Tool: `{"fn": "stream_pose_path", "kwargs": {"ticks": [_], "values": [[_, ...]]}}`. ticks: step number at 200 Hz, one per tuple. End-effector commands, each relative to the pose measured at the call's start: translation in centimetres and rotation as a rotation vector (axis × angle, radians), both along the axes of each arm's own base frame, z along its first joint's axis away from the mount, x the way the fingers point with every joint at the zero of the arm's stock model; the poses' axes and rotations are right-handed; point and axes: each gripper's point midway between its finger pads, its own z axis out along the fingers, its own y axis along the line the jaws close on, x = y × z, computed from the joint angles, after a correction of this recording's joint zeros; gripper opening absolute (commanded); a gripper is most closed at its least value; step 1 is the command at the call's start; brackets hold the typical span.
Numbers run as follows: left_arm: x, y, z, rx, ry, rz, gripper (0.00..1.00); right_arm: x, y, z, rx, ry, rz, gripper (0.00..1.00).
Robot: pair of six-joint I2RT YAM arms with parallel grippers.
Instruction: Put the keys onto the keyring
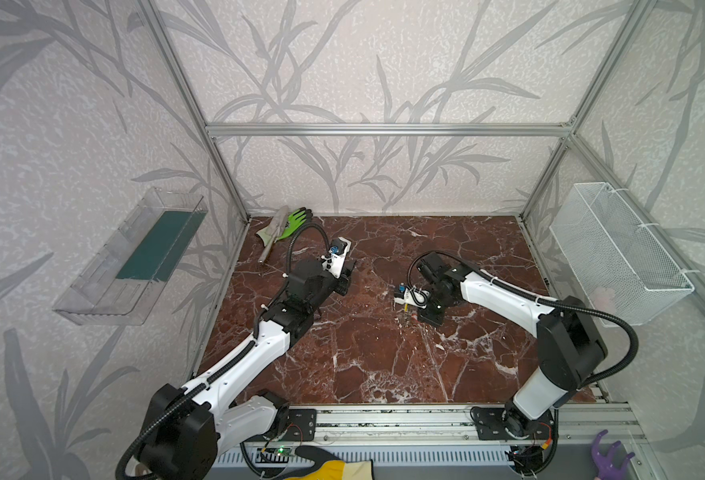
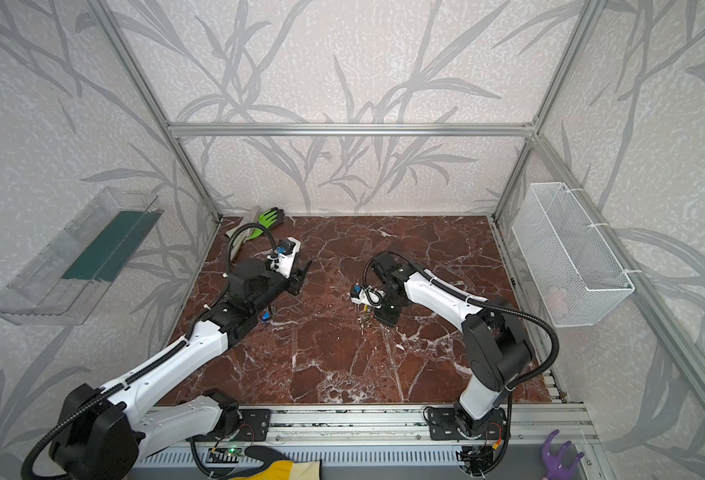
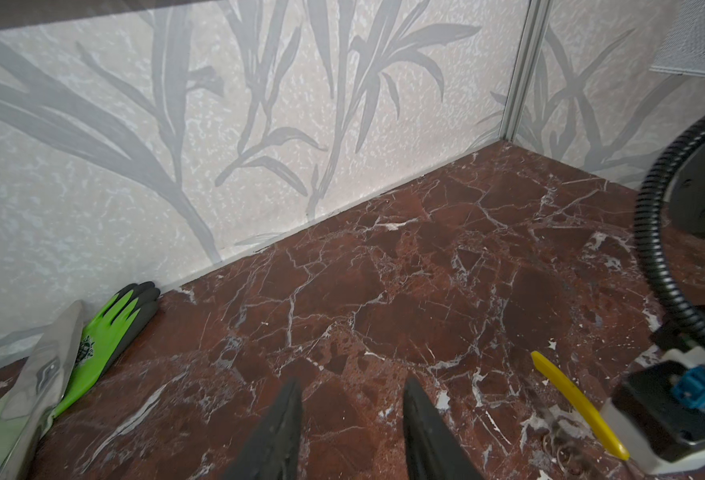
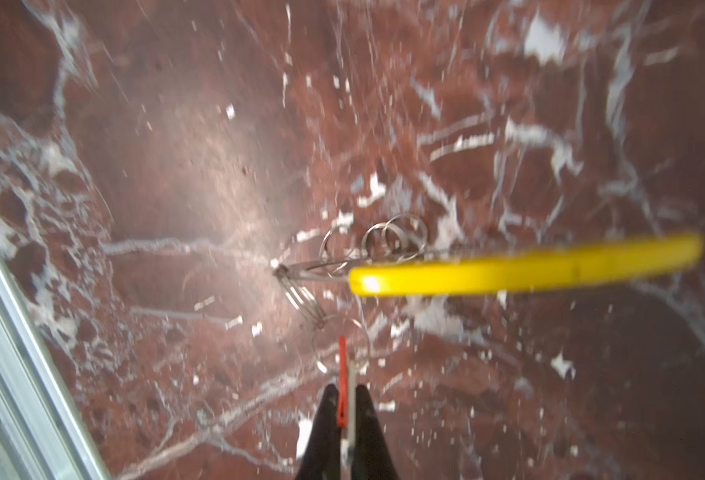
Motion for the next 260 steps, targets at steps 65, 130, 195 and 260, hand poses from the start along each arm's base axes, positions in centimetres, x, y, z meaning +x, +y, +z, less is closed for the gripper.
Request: {"fn": "stream_pose_path", "kwargs": {"ticks": [65, 130, 195, 260], "values": [[1.3, 1.5, -2.3, 0.087, 0.072, 0.094, 0.43, -2.7, -9.9, -2.5, -0.279, -0.047, -0.057, 0.0], [0.9, 2.7, -3.8, 0.139, 0.149, 0.125, 0.49, -2.4, -12.3, 0.9, -0.327, -0.174, -0.096, 0.44], [-0.1, 7.1, -6.3, 0.08, 0.346, 0.331, 0.52, 2.1, -5.8, 8.5, 0.162, -0.303, -0.43, 0.51], [-0.9, 14.0, -10.7, -0.059, 0.575, 0.657, 0.52, 2.9, -2.8, 7.3, 0.367, -0.27, -0.567, 0.49]]}}
